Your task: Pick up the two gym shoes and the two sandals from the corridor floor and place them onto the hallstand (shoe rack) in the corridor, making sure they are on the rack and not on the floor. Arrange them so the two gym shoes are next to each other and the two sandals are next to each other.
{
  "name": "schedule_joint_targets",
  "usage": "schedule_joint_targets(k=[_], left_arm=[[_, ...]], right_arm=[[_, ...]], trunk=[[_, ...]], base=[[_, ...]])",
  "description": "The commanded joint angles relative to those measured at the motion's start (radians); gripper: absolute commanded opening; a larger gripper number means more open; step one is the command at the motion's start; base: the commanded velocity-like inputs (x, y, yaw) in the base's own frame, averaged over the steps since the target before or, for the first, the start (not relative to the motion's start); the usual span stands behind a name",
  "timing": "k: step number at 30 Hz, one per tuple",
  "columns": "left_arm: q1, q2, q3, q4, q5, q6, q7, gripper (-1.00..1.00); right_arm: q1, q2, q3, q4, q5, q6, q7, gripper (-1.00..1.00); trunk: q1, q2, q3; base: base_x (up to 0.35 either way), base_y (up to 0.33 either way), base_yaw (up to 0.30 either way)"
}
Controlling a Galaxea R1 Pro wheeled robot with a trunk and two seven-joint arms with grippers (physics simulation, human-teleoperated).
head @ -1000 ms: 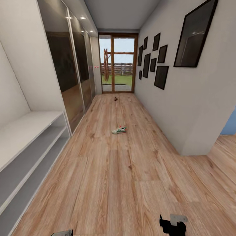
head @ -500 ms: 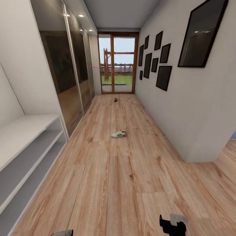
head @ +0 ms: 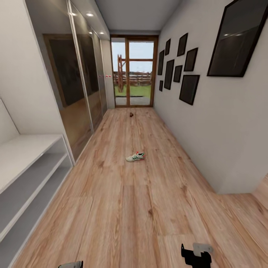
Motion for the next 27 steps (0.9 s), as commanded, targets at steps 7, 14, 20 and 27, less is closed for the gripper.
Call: schedule_joint_targets(k=[7, 14, 20, 27], left_arm=[[0.0, 0.0, 0.0, 0.001, 0.002, -0.003, 0.0, 1.0], [0.0, 0.0, 0.0, 0.001, 0.001, -0.003, 0.0, 1.0], [0.0, 0.0, -0.001, 0.001, 0.001, -0.003, 0.0, 1.0], [0.0, 0.0, -0.001, 0.001, 0.001, -0.003, 0.0, 1.0]], right_arm=[[0.0, 0.0, 0.009, 0.001, -0.01, -0.003, -0.002, 1.0], [0.0, 0.0, 0.009, 0.001, -0.01, -0.003, -0.002, 1.0], [0.0, 0.0, 0.009, 0.001, -0.01, -0.003, -0.002, 1.0], [-0.001, 0.0, 0.009, 0.002, -0.01, -0.003, -0.002, 1.0]], trunk=[[0.0, 0.0, -0.001], [0.0, 0.0, -0.001], [0.0, 0.0, -0.001], [0.0, 0.0, -0.001]], base=[[0.339, 0.0, 0.0], [0.339, 0.0, 0.0], [0.339, 0.0, 0.0], [0.339, -0.009, 0.0]])
